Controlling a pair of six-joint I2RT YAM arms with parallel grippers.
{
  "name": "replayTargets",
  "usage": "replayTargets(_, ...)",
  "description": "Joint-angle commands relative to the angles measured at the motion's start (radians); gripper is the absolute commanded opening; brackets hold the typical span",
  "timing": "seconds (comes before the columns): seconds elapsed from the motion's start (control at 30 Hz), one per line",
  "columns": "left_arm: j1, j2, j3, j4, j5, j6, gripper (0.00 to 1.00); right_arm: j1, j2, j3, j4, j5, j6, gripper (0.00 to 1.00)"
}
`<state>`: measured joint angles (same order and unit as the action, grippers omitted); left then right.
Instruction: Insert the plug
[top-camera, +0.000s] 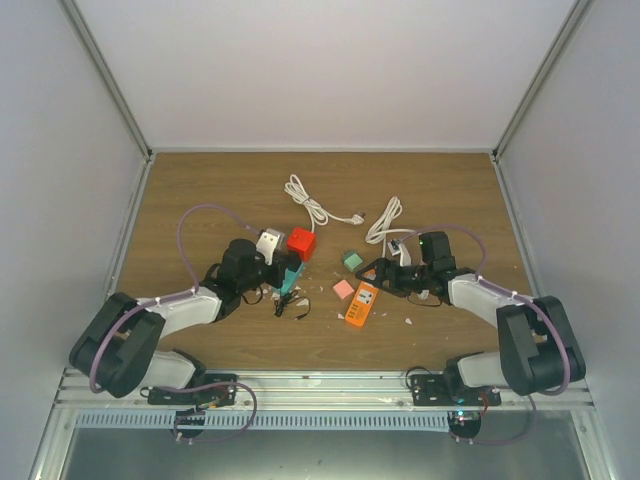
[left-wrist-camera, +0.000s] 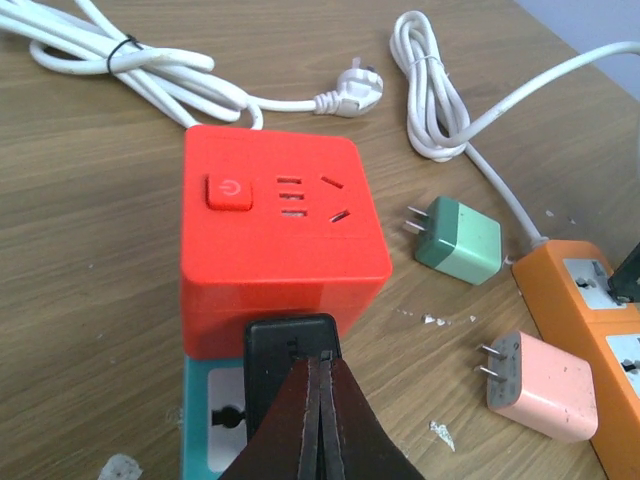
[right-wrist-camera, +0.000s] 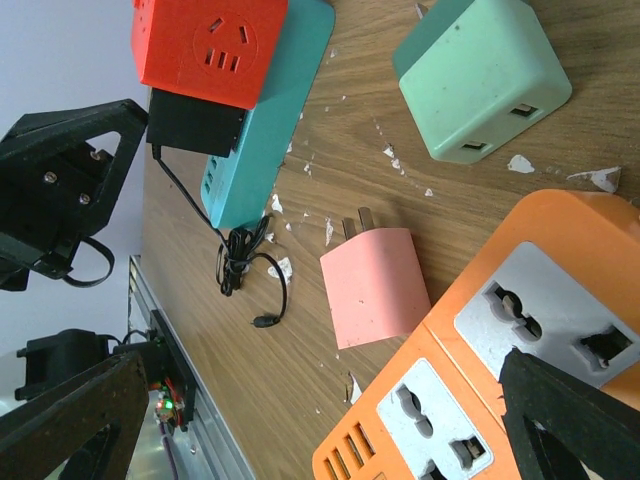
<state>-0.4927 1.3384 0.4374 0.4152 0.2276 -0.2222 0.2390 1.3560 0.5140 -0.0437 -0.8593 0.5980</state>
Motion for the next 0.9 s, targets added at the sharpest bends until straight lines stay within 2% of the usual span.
replayTargets(0.0,-0.026,0.046,-0.014,0.067,0.005,0.011,0.00,-0.008,0.004,-0.003,0.012,-0.014,-0.021,0.98)
replayTargets(0.3,-0.089,0.091,0.000,0.021,-0.110,0.000,0.00,-0.008,-0.019,0.001,-0.005,-0.008,-0.025,0.98)
replayTargets(0.6,-0.093,0.087,-0.064,0.020,-0.187,-0.077,0.00,-0.008,-0.020,0.000,-0.005,-0.001,-0.023,0.98)
replayTargets(0.87,-0.095,-0.035,-0.066,0.013,-0.186,-0.050,0.00,0.018,-0.094,0.012,-0.036,0.102,-0.020,0.96)
